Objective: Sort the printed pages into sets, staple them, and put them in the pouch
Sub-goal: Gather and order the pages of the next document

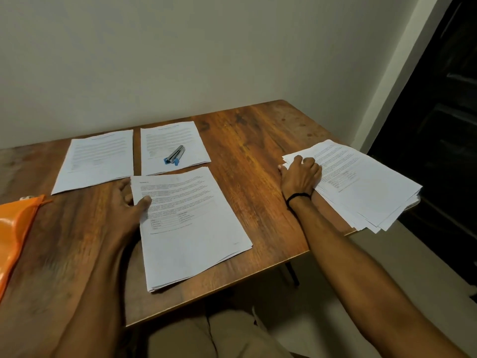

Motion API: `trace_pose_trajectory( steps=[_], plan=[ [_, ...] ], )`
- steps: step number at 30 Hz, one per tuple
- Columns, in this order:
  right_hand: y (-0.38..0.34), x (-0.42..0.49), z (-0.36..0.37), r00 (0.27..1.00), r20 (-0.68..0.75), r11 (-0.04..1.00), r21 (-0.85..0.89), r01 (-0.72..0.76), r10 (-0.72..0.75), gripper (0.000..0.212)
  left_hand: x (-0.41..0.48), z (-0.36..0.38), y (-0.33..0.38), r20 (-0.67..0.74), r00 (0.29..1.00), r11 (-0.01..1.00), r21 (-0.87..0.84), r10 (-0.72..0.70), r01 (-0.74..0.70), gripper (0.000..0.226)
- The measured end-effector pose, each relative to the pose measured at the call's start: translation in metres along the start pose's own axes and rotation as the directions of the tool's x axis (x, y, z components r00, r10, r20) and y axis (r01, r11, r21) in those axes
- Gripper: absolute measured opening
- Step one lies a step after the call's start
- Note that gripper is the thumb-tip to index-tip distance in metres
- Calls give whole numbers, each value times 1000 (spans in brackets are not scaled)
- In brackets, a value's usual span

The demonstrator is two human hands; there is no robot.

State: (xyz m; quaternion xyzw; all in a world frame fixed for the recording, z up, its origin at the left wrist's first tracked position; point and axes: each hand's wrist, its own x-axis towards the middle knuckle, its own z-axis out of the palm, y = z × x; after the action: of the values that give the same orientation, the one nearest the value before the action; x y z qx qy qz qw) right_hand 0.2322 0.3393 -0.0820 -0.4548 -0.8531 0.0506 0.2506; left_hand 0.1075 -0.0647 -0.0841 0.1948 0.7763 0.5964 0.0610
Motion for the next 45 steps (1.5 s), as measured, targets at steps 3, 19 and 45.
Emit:
trace_pose_trajectory(
  steps=[3,19,45],
  plan=[
    [-18,-17,2,993,6,984,133,118,-120,44,-3,-3,4,41,998,998,-33,-46,47,73],
    [-133,-84,16,859,375,400,888,-226,-349,18,-10,-7,14,-58,995,978,-198,-85,72,84],
    [-116,-73,-7,619,440,201,886,-418,-651,22,-2,-9,5,-100,981,976,-164,-165,147,26]
  ],
)
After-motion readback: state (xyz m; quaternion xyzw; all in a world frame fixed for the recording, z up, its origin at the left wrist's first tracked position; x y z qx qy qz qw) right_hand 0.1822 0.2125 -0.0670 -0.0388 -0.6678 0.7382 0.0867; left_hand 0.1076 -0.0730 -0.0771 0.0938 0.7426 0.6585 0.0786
